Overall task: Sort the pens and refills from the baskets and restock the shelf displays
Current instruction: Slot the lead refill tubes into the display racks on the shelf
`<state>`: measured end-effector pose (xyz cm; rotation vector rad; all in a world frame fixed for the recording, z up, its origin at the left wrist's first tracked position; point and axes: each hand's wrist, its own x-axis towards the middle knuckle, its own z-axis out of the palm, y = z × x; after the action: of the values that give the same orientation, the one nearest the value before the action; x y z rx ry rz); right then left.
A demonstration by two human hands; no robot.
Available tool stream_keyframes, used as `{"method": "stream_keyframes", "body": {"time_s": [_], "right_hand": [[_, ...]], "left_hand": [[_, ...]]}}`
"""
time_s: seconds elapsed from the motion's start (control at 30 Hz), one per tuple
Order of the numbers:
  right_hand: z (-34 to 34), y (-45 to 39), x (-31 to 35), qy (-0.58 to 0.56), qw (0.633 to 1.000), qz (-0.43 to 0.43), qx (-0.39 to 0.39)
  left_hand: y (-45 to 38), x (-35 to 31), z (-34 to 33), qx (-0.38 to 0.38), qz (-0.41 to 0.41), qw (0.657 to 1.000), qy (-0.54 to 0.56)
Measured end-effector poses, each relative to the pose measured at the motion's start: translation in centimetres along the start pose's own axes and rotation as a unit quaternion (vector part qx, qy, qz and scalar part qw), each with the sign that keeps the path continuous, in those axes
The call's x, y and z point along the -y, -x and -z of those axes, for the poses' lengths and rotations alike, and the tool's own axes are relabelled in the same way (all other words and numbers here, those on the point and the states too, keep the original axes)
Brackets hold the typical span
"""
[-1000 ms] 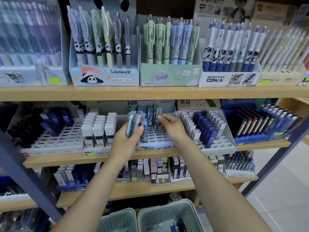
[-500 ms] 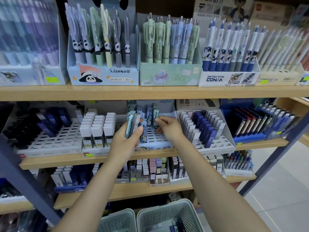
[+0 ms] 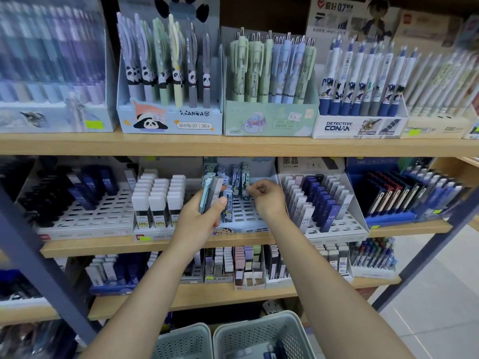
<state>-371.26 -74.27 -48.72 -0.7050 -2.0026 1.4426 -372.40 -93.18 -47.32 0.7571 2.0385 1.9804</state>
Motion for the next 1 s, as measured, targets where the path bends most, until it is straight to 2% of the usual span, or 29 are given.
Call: {"method": "stream_keyframes", "body": {"time_s": [0.07, 0.2, 0.33, 0.43, 0.6, 0.8, 1.0], "right_hand": [[0.4, 0.6, 0.0, 0.007, 1.000, -0.009, -0.008], [1.3, 4.1, 1.7, 0.005, 0.998, 0.070, 0.006], [2.7, 8.8, 4.2, -0.118, 0.981, 0.046, 0.149], [3.5, 10.2, 4.2, -0.114, 0.973, 0.042, 0.196], [5.5, 10.7, 2.7, -0.134, 0.979, 0.031, 0.153], [6.8, 12.2, 0.7, -0.212, 0.968, -0.004, 0.138], [12.0, 12.5, -0.8, -0.273, 0.959, -0.021, 0.069]], "left_hand": [[0.2, -0.5, 0.2, -0.002, 0.015, 1.000, 0.024], [1.0, -1.4, 0.7, -0.011, 0.056, 0.996, 0.073], [2.4, -1.9, 0.1, 0.047, 0.097, 0.993, 0.040], [3.3, -2.1, -0.9, 0.094, 0.126, 0.987, 0.016], [4.8, -1.6, -1.9, 0.109, 0.149, 0.982, 0.047], [6.4, -1.8, -5.0, 0.079, 0.098, 0.992, -0.011], [6.0, -1.7, -8.6, 0.064, 0.110, 0.987, -0.101]]}}
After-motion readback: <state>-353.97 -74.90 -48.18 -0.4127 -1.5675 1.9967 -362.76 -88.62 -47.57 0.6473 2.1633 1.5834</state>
